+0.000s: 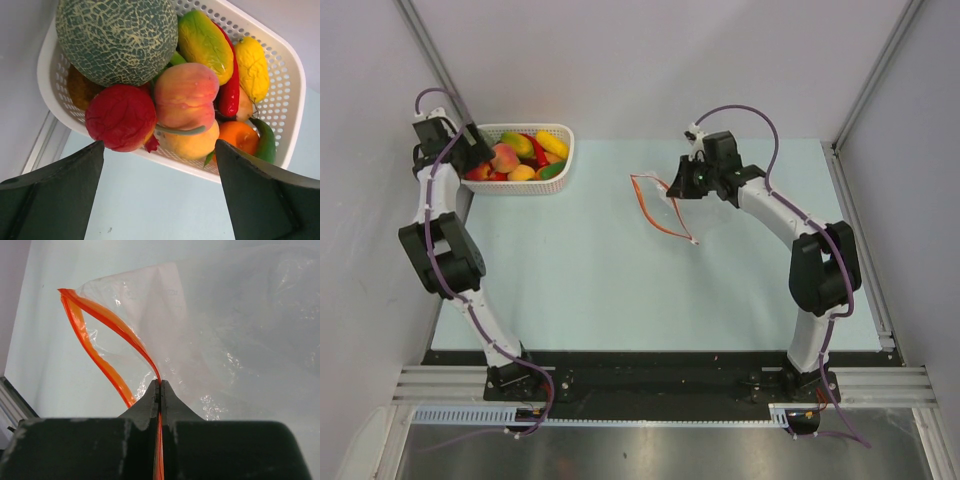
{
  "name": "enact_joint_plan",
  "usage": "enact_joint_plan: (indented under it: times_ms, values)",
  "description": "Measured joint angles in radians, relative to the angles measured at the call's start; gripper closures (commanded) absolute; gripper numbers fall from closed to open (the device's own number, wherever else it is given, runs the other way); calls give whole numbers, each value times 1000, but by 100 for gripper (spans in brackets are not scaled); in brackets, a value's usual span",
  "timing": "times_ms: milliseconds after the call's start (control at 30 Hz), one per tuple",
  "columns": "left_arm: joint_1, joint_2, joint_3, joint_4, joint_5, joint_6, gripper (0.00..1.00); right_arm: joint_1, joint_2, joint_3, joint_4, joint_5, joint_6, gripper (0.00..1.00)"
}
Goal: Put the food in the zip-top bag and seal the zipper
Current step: Pick up the fake fruit from the bin.
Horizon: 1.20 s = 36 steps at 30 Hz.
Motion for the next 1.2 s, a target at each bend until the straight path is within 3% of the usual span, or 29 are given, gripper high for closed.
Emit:
enact_joint_plan:
  times_ms: [667, 900, 1200]
  values:
    - [30, 111, -3, 29, -16, -34, 15, -3, 0, -69, 39, -77, 87, 100]
    - [38, 143, 31, 22, -17, -37, 32, -5, 0, -34, 36, -97, 120, 100]
    - [43, 91, -44, 60, 13, -37, 42, -6, -5, 19, 3, -110, 161, 100]
